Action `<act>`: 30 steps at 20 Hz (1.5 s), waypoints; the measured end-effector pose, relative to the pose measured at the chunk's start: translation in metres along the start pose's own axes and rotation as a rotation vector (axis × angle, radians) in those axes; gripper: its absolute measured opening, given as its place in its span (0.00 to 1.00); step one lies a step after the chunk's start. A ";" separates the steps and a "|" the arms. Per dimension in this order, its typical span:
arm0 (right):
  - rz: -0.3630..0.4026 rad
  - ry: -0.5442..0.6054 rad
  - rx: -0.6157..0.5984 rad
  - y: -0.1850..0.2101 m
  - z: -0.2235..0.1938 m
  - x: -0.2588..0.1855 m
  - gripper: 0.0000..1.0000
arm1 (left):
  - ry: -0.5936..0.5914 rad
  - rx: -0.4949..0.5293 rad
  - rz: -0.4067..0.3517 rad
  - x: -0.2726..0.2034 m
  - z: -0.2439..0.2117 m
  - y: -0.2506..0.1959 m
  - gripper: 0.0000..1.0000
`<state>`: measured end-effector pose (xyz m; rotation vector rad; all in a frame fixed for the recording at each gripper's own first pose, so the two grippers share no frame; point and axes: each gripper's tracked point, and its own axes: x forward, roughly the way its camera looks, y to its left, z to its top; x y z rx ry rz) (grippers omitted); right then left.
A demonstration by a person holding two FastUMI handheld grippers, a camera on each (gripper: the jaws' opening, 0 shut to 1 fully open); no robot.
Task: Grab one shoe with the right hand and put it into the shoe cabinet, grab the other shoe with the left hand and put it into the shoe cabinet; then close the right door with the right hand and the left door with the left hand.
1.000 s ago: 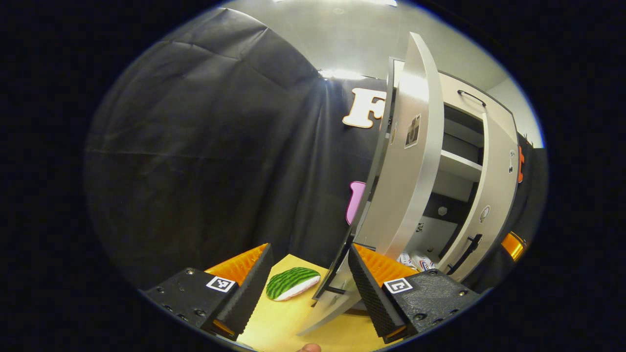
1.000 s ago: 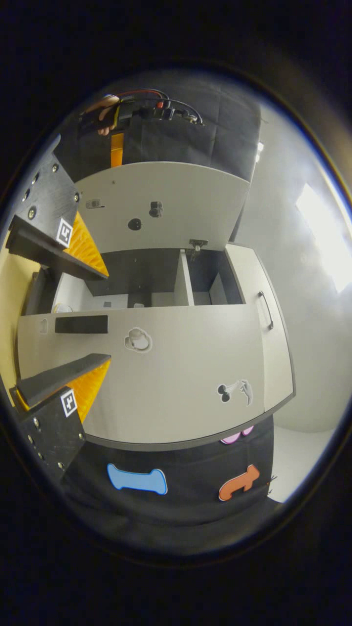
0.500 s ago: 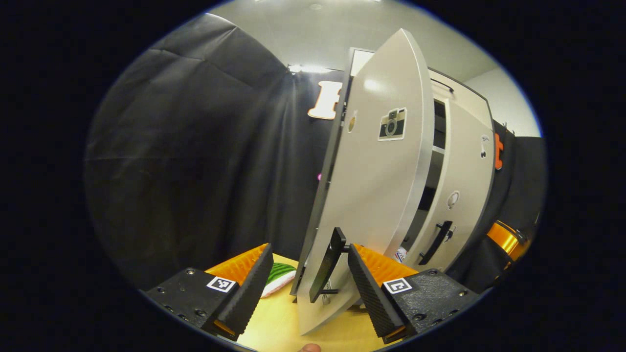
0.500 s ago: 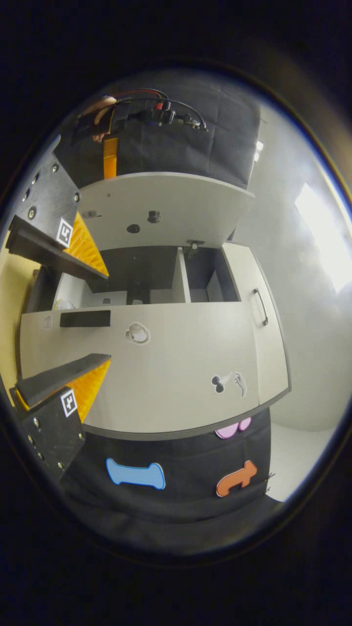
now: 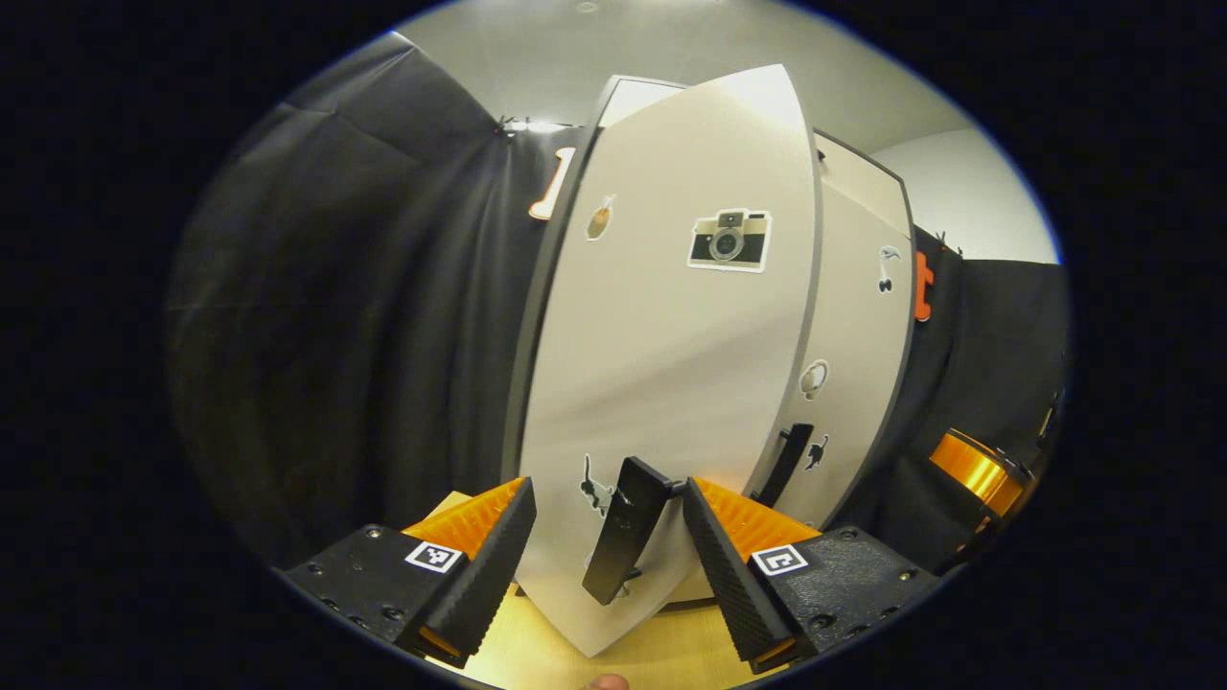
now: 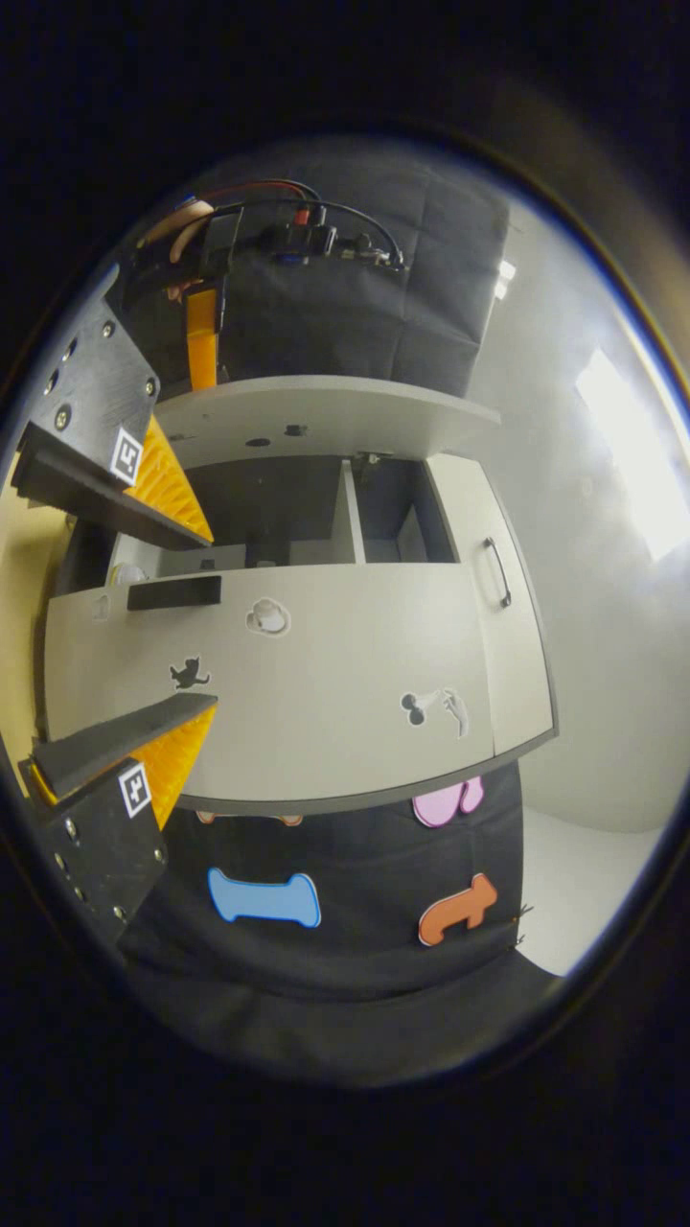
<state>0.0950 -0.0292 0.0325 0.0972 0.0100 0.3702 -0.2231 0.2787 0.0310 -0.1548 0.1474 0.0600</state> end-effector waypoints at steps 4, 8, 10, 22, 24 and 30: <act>-0.029 -0.005 0.014 -0.011 0.001 -0.008 0.89 | 0.001 0.038 -0.046 0.004 0.002 -0.005 0.94; -0.047 -0.010 0.030 -0.019 0.001 -0.011 0.89 | 0.015 0.052 -0.069 0.005 0.000 -0.007 0.94; -0.050 -0.011 0.038 -0.022 0.001 -0.013 0.89 | 0.016 0.056 -0.071 0.006 0.000 -0.008 0.94; -0.049 -0.003 0.042 -0.027 -0.002 -0.009 0.89 | 0.027 0.061 -0.061 0.003 -0.004 -0.006 0.94; -0.049 -0.002 0.042 -0.027 -0.003 -0.008 0.89 | 0.027 0.063 -0.058 0.003 -0.005 -0.005 0.94; -0.048 0.007 0.043 -0.027 -0.006 -0.005 0.89 | 0.034 0.067 -0.047 0.001 -0.007 -0.004 0.94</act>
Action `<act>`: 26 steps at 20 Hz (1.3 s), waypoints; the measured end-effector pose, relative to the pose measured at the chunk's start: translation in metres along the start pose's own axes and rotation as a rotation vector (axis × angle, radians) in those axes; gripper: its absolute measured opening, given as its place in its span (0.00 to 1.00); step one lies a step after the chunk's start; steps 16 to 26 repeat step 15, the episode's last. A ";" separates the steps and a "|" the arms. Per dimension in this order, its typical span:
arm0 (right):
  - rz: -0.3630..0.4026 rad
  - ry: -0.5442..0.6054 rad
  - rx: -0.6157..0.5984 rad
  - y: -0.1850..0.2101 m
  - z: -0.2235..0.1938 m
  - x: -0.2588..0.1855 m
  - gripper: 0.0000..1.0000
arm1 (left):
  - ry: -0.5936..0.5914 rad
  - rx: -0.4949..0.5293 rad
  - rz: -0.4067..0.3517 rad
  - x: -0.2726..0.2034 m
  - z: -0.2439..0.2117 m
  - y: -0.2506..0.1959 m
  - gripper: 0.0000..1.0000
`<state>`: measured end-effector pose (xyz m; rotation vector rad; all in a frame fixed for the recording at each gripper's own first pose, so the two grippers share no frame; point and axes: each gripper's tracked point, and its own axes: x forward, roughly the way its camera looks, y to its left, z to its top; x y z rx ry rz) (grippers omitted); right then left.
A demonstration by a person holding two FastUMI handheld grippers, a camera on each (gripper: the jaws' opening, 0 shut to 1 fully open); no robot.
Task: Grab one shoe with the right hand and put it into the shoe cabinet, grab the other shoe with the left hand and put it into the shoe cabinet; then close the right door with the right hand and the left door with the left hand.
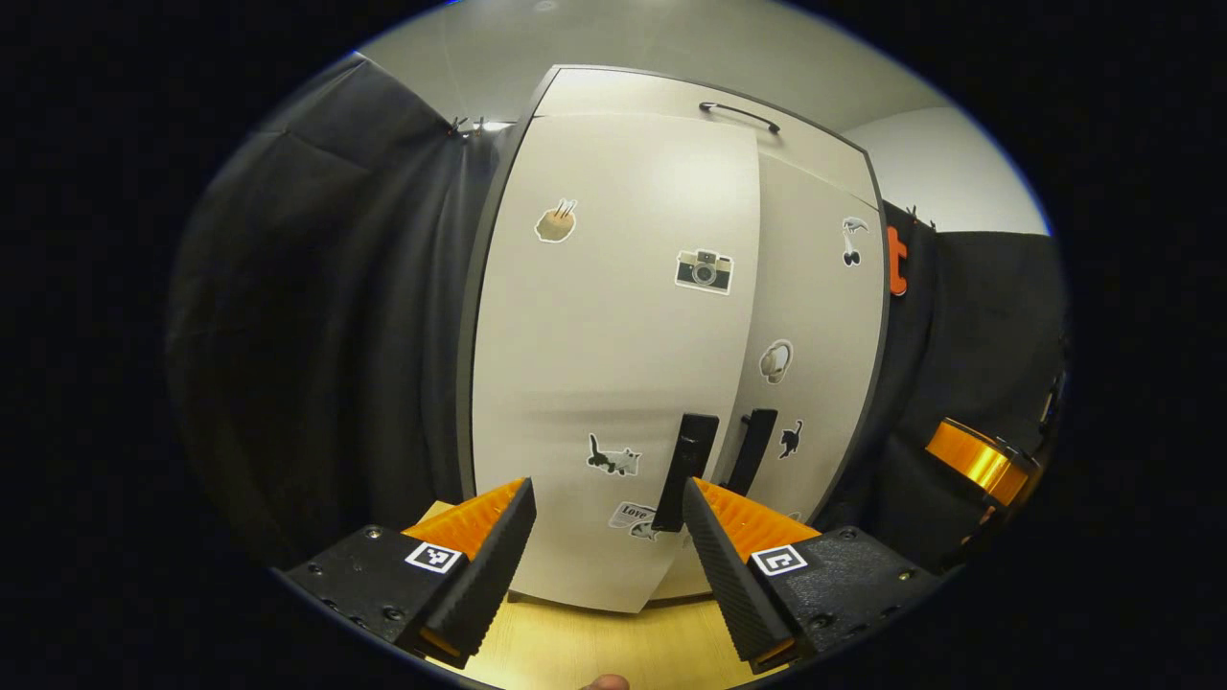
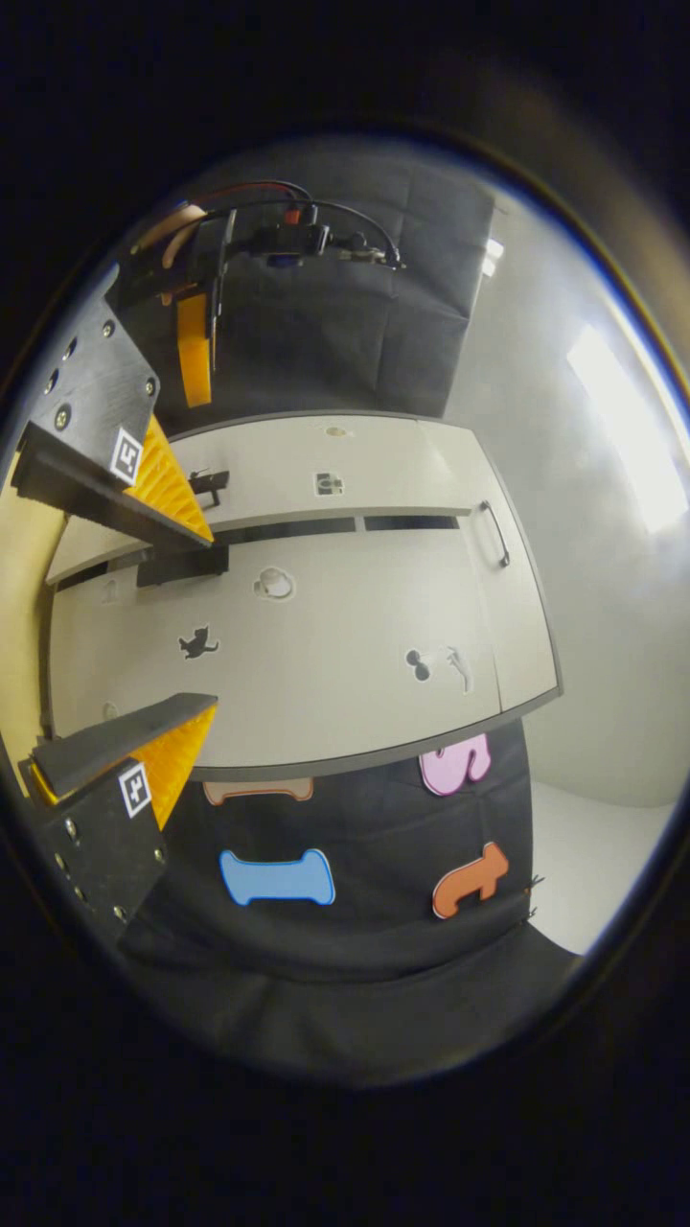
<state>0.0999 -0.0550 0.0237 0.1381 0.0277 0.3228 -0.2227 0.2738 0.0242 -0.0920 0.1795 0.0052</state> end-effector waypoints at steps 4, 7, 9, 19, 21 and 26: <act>0.000 0.007 0.000 0.001 -0.002 0.001 0.89 | 0.003 -0.001 0.004 -0.002 -0.001 0.000 0.94; 0.001 0.012 0.000 0.001 -0.003 0.000 0.89 | 0.005 -0.002 0.007 -0.003 -0.001 -0.001 0.94; 0.000 0.014 -0.001 0.001 -0.003 0.000 0.89 | 0.006 -0.002 0.008 -0.004 -0.001 -0.001 0.94; 0.001 0.019 -0.004 0.002 -0.005 0.000 0.89 | 0.013 0.002 0.012 -0.007 -0.002 -0.001 0.94; 0.001 0.019 -0.004 0.002 -0.005 0.000 0.89 | 0.013 0.002 0.012 -0.007 -0.002 -0.001 0.94; 0.001 0.019 -0.004 0.002 -0.005 0.000 0.89 | 0.013 0.002 0.012 -0.007 -0.002 -0.001 0.94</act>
